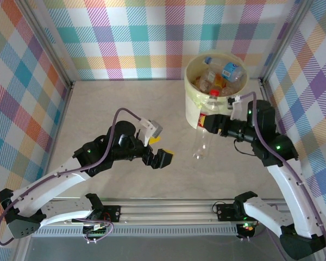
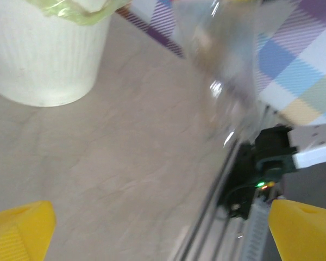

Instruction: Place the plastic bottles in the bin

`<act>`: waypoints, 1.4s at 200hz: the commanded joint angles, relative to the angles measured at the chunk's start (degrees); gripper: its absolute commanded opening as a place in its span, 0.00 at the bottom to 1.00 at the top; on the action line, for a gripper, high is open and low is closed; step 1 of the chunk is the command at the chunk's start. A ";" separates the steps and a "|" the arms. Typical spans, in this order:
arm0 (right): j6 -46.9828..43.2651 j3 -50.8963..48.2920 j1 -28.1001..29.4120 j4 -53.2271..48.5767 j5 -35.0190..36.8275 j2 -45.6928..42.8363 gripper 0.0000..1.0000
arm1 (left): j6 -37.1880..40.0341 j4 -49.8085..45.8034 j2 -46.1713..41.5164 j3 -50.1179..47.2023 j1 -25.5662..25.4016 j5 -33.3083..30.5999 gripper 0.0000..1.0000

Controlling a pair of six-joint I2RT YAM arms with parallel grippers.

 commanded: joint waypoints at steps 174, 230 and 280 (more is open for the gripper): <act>9.16 30.22 -2.10 21.58 38.10 31.32 0.57 | 8.33 -0.18 -9.50 -11.88 2.25 -8.34 1.00; 18.70 30.41 -2.88 27.93 47.41 37.01 0.56 | 7.82 -0.47 -9.74 -12.15 2.24 -7.40 1.00; 26.56 29.64 -1.48 28.78 51.87 39.29 0.57 | 7.54 -0.43 -10.10 -12.07 2.25 -6.55 1.00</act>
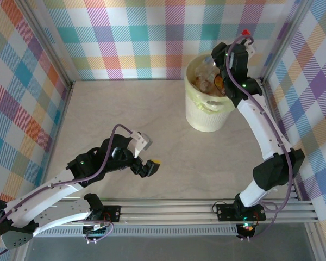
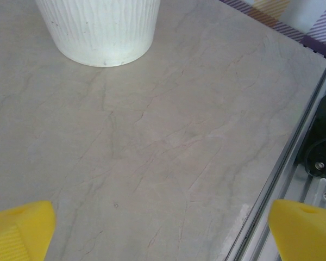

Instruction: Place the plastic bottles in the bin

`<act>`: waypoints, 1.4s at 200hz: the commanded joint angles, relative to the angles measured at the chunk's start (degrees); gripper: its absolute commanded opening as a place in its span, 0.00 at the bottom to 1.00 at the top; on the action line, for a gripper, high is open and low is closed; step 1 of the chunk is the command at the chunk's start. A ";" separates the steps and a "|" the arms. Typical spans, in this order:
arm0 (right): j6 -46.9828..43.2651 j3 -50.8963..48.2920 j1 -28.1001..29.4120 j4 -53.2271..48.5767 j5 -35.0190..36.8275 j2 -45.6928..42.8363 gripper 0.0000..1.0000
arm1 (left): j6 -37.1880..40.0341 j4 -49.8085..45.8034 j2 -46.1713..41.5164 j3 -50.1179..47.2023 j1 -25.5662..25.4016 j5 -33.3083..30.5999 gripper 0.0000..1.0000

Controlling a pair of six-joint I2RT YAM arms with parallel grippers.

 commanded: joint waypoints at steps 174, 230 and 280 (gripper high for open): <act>4.82 -14.37 6.02 0.34 19.99 -9.76 0.93 | -0.95 2.50 -0.62 0.01 0.57 4.73 1.00; -5.59 -13.22 5.80 -2.14 21.14 -14.65 0.93 | -1.06 2.35 -0.19 0.27 0.55 4.53 1.00; -17.29 -11.21 2.18 -3.78 8.42 -16.71 0.89 | -1.26 2.40 -0.25 0.15 0.51 3.80 1.00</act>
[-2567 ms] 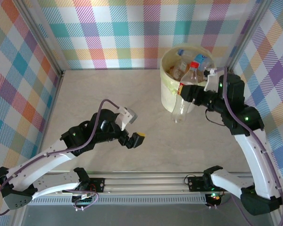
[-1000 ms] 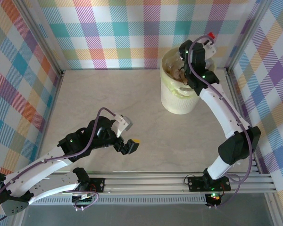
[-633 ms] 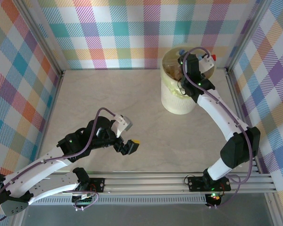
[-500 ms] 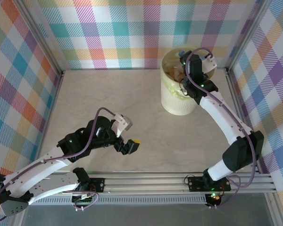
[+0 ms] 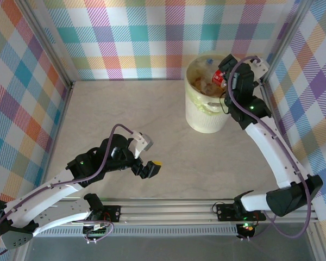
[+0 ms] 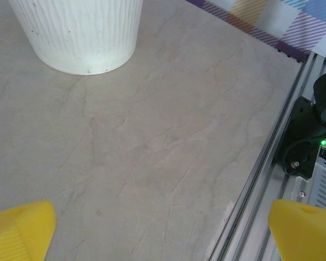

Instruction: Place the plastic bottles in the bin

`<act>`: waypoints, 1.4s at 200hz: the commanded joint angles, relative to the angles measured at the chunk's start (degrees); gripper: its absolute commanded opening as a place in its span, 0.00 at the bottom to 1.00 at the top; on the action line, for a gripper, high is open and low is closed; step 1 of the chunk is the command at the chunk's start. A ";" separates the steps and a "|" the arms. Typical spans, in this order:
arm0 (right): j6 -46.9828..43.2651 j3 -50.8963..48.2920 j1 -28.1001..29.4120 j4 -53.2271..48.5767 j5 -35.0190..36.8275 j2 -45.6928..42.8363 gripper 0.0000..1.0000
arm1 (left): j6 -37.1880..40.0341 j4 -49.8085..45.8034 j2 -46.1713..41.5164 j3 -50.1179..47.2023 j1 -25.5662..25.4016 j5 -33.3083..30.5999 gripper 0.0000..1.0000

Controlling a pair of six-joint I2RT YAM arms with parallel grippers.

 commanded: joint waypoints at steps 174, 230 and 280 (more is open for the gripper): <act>-18.45 15.38 -11.73 -24.01 -50.06 14.16 0.89 | -3.49 0.01 2.24 1.38 1.60 -1.84 1.00; -21.02 16.93 -11.74 -22.87 -48.09 11.72 0.90 | -6.13 1.23 1.29 1.21 2.58 -1.49 1.00; -25.77 13.02 -11.73 -21.74 -45.68 4.17 1.00 | -8.86 3.29 0.86 2.53 4.49 -2.80 1.00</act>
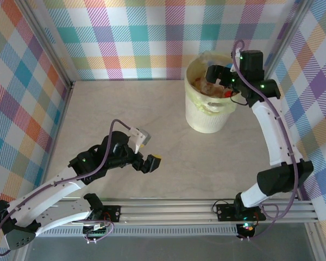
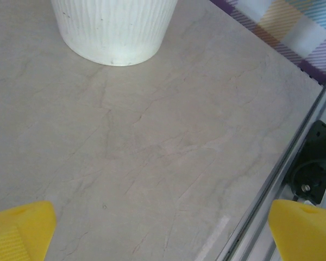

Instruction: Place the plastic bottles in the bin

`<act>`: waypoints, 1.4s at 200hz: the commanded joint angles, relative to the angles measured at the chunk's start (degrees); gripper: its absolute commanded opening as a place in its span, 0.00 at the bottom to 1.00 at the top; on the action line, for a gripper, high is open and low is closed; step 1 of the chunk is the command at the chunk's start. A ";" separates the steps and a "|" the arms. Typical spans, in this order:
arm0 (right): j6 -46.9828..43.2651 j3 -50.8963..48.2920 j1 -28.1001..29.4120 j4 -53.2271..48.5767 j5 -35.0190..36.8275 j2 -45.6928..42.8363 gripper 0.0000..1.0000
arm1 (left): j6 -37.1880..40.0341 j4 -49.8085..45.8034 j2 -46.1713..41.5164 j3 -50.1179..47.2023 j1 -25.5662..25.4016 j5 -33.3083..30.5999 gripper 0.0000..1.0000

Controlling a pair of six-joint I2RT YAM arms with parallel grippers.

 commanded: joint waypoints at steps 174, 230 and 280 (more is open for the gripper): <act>-10.58 -56.44 -0.17 26.22 4.81 -42.43 1.00 | -3.10 11.22 -4.17 -5.54 10.21 -29.53 1.00; -14.01 -76.20 -0.26 46.81 10.96 -45.23 1.00 | -4.09 14.39 -5.33 -13.65 21.22 -31.69 1.00; -15.86 -80.92 -0.77 55.89 11.09 -38.46 1.00 | 0.92 30.18 -4.17 -23.41 32.86 -27.10 1.00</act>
